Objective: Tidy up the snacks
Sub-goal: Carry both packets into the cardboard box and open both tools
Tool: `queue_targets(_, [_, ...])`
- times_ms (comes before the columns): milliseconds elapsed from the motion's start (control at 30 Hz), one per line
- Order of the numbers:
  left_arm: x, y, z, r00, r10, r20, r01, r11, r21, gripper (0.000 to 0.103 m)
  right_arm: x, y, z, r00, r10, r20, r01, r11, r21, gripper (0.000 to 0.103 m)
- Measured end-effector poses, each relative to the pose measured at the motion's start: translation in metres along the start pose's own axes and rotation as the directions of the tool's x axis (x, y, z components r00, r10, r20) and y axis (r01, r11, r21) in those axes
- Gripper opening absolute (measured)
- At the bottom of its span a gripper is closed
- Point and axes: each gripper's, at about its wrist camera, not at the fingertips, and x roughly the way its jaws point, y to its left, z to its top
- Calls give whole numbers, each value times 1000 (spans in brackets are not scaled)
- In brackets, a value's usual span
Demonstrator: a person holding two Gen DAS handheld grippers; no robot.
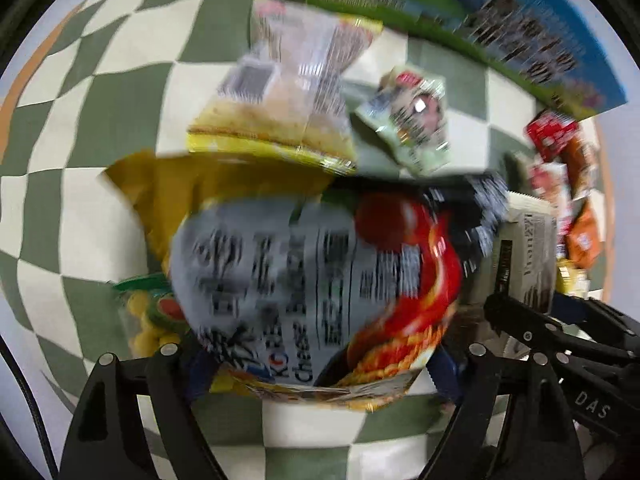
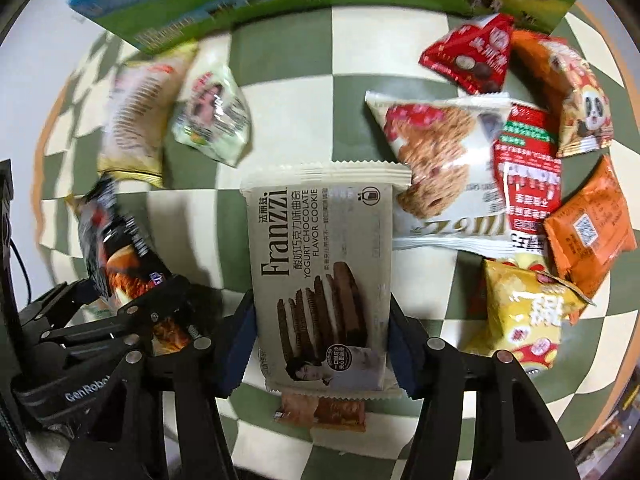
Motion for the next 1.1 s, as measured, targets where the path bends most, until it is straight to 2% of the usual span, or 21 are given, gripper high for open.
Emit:
queue_targets(167, [-44,6,-5,999,-32,42,32,999,-4,85,-44,-13,-13,997,71,37,-72,997,5,61])
queue_targets(300, [-99,7,-12,989,-77,124,78,997,0,84,-87,-28,-10,989,120,91,-121,993,-1,61])
queue_targets(333, [-125,9,-10,985,-93,147,94,996,4,84,-101,-33,-6,985,134,111,-134,991,-3,61])
queue_targets(400, [-153,1,4,976,-111,188,110,994,14,85,-130,-37,7,976,154,156,-155,988,-2,61])
queue_targets(433, [-176,-1,10,966,-132,221,129,991,30,85,-147,-43,8,969,168,182,-171,985,-2,61])
queue_targets(467, [-169,-22,27,961,-140,236,135,990,40,85,-162,-48,13,961,180,209,-184,983,-3,61])
queue_targets(567, [-203,-39,65,944,-181,275,166,983,78,85,-195,-45,39,935,203,290,-209,978,-11,61])
queue_targets(667, [-219,-55,104,936,-190,298,164,980,112,85,-219,-45,74,908,206,364,-214,977,-17,61])
queue_targets(767, [-212,-74,152,940,-182,287,151,980,129,85,-224,-45,125,895,195,401,-207,978,-13,61])
queue_targets(800, [-190,-88,169,944,-178,276,147,980,131,85,-220,-42,144,896,184,404,-197,980,-11,61])
queue_targets(833, [-185,-91,187,952,-172,254,141,981,135,85,-219,-44,160,896,174,408,-187,982,-8,61])
queue_targets(900, [-170,-97,217,969,-148,197,122,983,138,85,-213,-48,188,902,148,406,-159,987,-5,61])
queue_targets(967, [-136,-109,239,981,-122,148,100,984,145,85,-198,-51,216,911,129,391,-139,990,-4,61])
queue_targets(1000, [-120,-109,254,989,-84,122,67,987,143,85,-194,-52,227,914,117,388,-127,992,0,61])
queue_targets(1100, [-79,-116,278,996,-58,62,49,988,148,85,-169,-57,262,928,87,364,-95,995,6,61])
